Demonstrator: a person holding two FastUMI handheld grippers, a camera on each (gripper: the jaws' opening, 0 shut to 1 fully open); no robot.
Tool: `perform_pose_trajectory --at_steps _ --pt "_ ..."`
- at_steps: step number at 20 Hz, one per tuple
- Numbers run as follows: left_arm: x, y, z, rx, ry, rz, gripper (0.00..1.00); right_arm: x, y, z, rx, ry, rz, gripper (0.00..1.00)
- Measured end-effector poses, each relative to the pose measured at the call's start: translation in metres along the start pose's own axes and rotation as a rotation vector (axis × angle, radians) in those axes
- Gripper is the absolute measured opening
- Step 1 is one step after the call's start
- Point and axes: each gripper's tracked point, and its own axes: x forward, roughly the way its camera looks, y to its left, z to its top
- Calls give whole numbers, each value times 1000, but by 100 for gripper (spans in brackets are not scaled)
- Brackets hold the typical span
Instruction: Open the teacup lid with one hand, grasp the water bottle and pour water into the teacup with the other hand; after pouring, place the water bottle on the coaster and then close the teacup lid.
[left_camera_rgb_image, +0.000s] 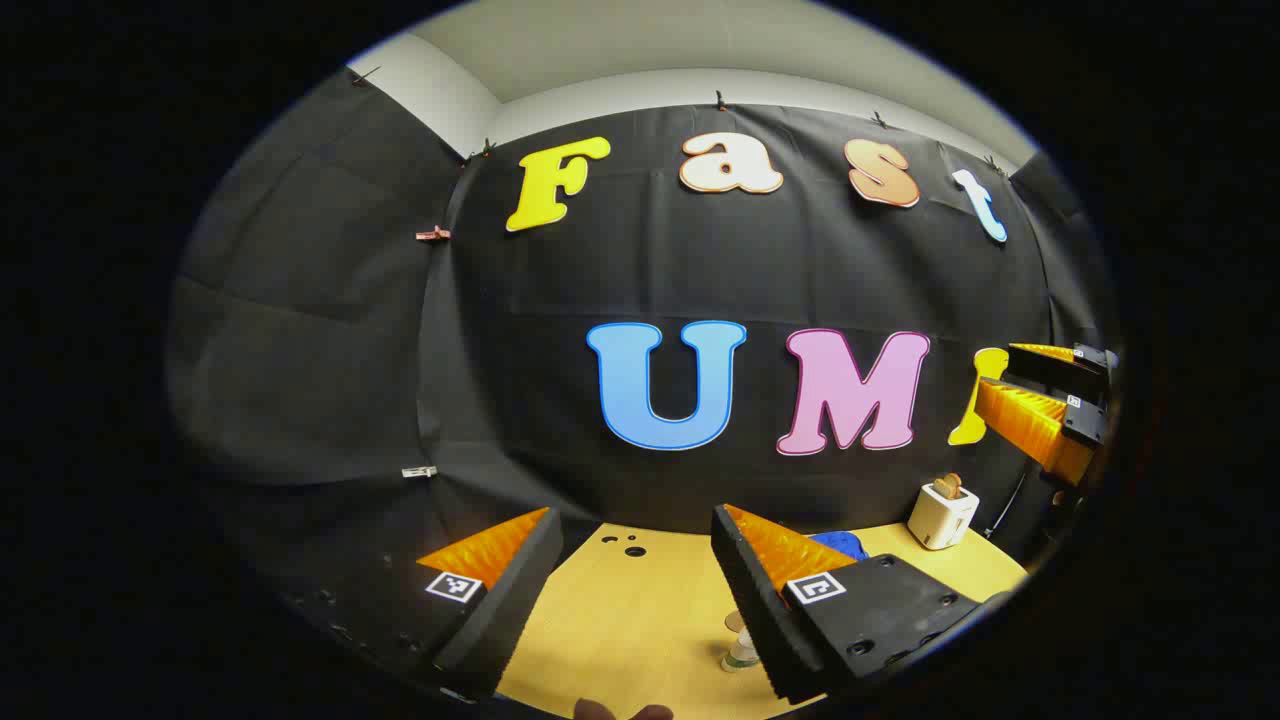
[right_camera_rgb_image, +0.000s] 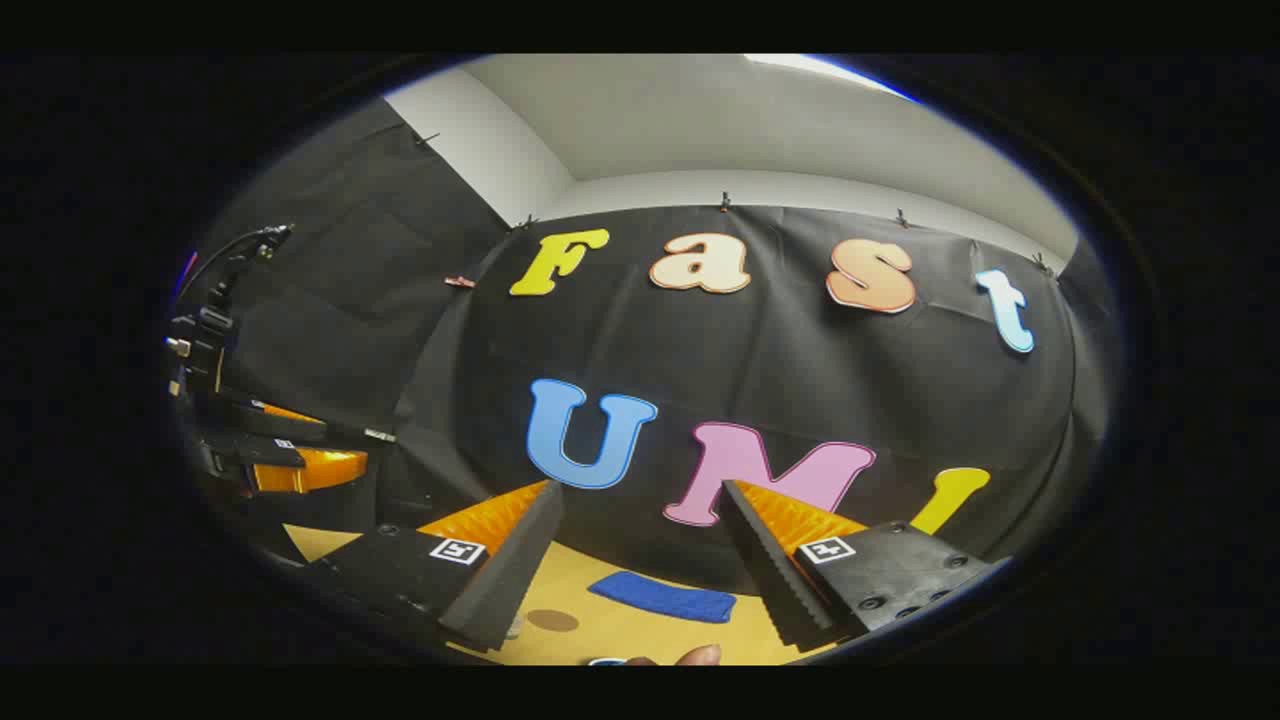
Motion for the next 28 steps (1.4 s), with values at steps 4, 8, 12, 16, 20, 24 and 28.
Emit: perform_pose_trajectory --at_steps 4,8,12,16,20,24,28 --pt "-3 6 -3 14 5 9 95 3 10 0 4 -3 18 97" --pt "-2 9 -1 11 -2 1 95 7 18 -4 11 16 16 96" --pt "0 13 -2 3 1 -3 95 11 29 -2 2 11 27 96" --pt "6 14 -9 3 9 -26 95 10 29 -15 9 22 10 98" --pt "16 9 -13 11 0 -64 95 9 15 -30 28 40 -51 98" --pt "33 4 -23 -25 -3 -94 95 9 1 -41 11 42 -95 99" --pt "51 4 -41 -35 3 -127 95 4 -12 -69 17 67 -123 98"
